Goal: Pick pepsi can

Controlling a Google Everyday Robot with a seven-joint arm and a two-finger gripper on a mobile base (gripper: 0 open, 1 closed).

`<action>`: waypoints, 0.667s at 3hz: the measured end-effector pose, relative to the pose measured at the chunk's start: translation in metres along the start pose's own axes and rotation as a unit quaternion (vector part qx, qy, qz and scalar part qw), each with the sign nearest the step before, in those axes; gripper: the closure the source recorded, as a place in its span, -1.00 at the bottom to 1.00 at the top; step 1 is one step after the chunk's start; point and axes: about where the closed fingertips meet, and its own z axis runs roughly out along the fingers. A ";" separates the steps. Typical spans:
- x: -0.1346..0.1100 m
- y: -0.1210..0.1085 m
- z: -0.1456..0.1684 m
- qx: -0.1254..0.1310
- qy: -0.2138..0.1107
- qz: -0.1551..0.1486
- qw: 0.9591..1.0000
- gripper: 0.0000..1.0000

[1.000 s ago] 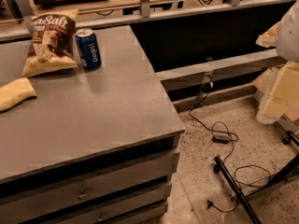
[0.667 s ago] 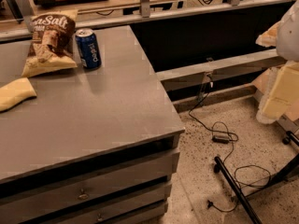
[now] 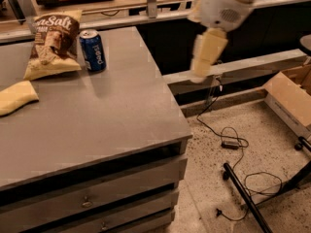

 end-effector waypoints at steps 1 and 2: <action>-0.059 -0.031 0.039 -0.012 -0.034 -0.037 0.999 -1.00; -0.066 -0.033 0.042 -0.012 -0.038 -0.041 0.998 -1.00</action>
Offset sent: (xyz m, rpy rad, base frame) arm 0.0316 0.0555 -0.0061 0.0368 -0.0044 0.0778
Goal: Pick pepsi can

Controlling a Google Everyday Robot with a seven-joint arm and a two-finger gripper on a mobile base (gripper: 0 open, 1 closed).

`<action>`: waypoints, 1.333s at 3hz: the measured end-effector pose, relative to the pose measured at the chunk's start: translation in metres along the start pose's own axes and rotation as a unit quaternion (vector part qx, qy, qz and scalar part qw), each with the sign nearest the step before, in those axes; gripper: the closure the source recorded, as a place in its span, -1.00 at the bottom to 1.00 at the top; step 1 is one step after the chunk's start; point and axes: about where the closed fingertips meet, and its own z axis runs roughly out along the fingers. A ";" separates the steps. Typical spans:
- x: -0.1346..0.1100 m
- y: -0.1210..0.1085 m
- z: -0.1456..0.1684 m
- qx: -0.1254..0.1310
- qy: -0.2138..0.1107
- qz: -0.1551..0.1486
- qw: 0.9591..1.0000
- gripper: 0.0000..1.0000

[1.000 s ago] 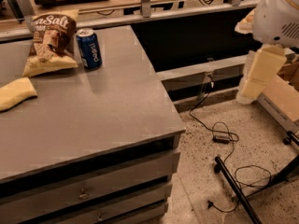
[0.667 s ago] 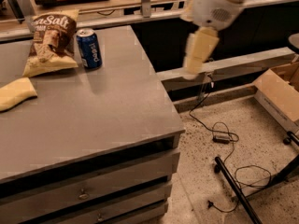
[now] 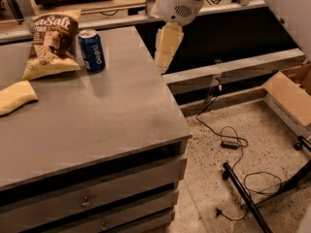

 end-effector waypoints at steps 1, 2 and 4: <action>-0.005 -0.004 0.005 0.002 -0.020 -0.004 1.000 -1.00; -0.020 -0.022 0.014 0.017 -0.079 -0.010 0.997 -1.00; -0.070 -0.086 0.041 0.030 -0.225 -0.005 0.974 -1.00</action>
Offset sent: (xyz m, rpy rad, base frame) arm 0.0438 0.0438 0.0091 0.3112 -0.0754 0.0919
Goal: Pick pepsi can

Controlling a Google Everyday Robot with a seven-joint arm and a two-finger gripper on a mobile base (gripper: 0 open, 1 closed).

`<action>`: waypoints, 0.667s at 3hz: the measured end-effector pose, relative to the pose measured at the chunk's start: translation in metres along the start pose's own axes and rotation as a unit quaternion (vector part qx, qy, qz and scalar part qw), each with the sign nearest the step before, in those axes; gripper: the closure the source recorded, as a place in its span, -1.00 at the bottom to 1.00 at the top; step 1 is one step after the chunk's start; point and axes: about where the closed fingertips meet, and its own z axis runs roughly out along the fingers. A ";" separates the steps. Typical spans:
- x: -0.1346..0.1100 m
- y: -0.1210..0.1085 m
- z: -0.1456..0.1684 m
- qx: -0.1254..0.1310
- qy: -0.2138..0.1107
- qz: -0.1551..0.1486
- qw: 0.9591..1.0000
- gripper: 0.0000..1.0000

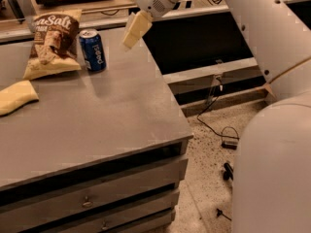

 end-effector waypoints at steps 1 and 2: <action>-0.011 -0.023 0.031 -0.015 -0.046 0.023 0.999 -1.00; -0.025 -0.034 0.074 -0.042 -0.077 0.048 0.995 -1.00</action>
Offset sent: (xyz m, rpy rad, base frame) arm 0.0673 0.0948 -0.0117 0.2066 0.1844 0.0717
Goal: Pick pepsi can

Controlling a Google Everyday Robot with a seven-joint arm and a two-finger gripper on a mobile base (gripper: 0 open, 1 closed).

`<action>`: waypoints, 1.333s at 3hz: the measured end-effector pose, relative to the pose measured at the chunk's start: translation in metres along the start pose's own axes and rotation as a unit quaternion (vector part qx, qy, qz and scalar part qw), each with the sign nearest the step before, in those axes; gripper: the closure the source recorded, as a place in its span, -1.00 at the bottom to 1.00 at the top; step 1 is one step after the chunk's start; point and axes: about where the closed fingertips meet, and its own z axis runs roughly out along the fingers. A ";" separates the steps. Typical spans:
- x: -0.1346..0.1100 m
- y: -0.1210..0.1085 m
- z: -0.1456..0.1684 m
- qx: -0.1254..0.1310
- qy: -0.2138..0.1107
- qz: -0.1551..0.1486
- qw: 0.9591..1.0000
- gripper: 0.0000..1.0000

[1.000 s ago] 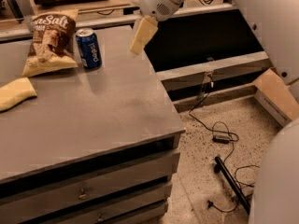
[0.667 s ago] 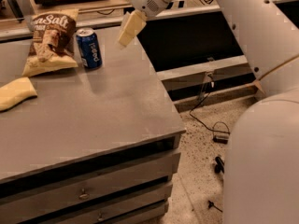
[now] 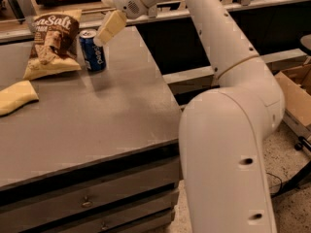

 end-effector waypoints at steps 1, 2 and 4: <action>-0.002 -0.003 0.031 -0.016 0.007 0.015 1.000 -1.00; 0.014 0.004 0.054 -0.030 0.042 0.039 0.998 -0.95; 0.025 0.017 0.064 -0.036 0.078 0.051 0.995 -0.04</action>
Offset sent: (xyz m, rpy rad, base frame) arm -0.0007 0.0437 -0.0550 -0.1354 0.1297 -0.0191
